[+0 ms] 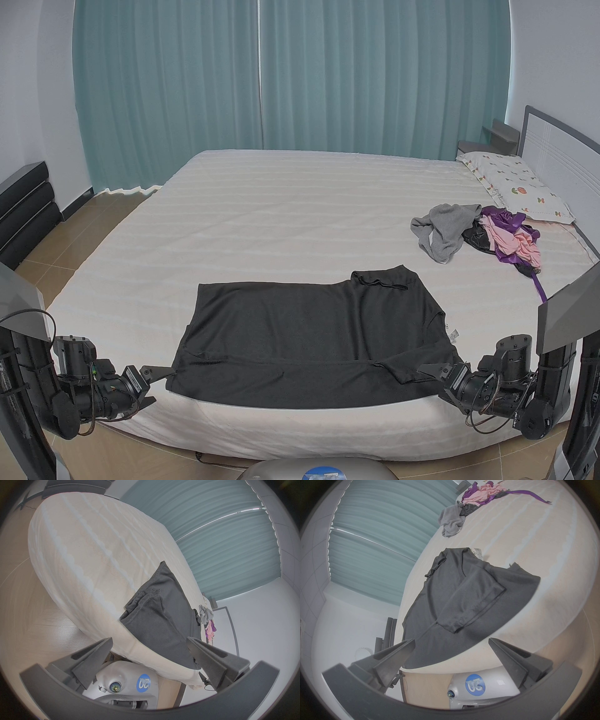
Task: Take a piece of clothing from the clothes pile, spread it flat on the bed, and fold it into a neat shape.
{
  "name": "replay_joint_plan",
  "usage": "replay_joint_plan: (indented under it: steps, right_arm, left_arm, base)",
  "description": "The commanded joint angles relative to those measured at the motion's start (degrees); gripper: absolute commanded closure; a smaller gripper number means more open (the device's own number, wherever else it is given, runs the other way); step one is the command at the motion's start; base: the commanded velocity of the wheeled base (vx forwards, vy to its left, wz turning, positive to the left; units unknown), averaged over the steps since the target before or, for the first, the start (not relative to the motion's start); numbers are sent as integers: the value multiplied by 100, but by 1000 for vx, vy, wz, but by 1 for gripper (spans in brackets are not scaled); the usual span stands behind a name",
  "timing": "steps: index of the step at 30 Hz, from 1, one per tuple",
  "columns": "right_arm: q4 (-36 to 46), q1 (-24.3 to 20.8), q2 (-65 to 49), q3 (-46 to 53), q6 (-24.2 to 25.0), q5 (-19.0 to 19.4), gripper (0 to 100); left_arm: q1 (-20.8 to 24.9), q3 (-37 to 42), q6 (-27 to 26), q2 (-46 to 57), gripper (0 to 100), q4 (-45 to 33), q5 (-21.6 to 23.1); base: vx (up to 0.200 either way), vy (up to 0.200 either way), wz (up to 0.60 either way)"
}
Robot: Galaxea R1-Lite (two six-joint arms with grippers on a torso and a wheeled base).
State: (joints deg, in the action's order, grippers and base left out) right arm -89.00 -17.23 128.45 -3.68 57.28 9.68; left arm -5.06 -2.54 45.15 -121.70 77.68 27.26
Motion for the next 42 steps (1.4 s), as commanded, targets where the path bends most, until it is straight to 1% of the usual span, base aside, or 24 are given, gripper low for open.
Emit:
replay_joint_plan:
  steps: [1, 4, 13, 22, 30, 37, 42]
  right_arm:
    - [-100, 0, 4, -150, 11, -1, 0]
    - [-91, 0, 13, -326, 55, -10, 0]
    - [-91, 35, 497, -766, 108, -256, 0]
    - [-91, 132, 637, -818, 125, -238, 0]
    - [-91, 123, 795, -880, 108, -274, 0]
    - [-91, 79, 901, -1064, 125, -537, 0]
    - [-91, 105, 910, -1170, 134, -546, 0]
  left_arm:
    - [5, -1, 2, -12, 0, 2, -1]
    - [5, -10, 2, -12, 0, 2, -1]
    - [5, -28, -7, -21, 0, 2, -1]
    - [5, -28, -24, -29, 0, 10, -1]
    - [14, -19, -42, -29, 0, 10, -1]
    - [5, -19, -42, -29, 0, 10, -1]
    - [5, -10, -42, -29, 0, 10, -1]
  base:
    - [0, 0, 0]
    - [0, 0, 0]
    - [0, 0, 0]
    - [0, 0, 0]
    - [0, 0, 0]
    - [0, 0, 0]
    - [0, 0, 0]
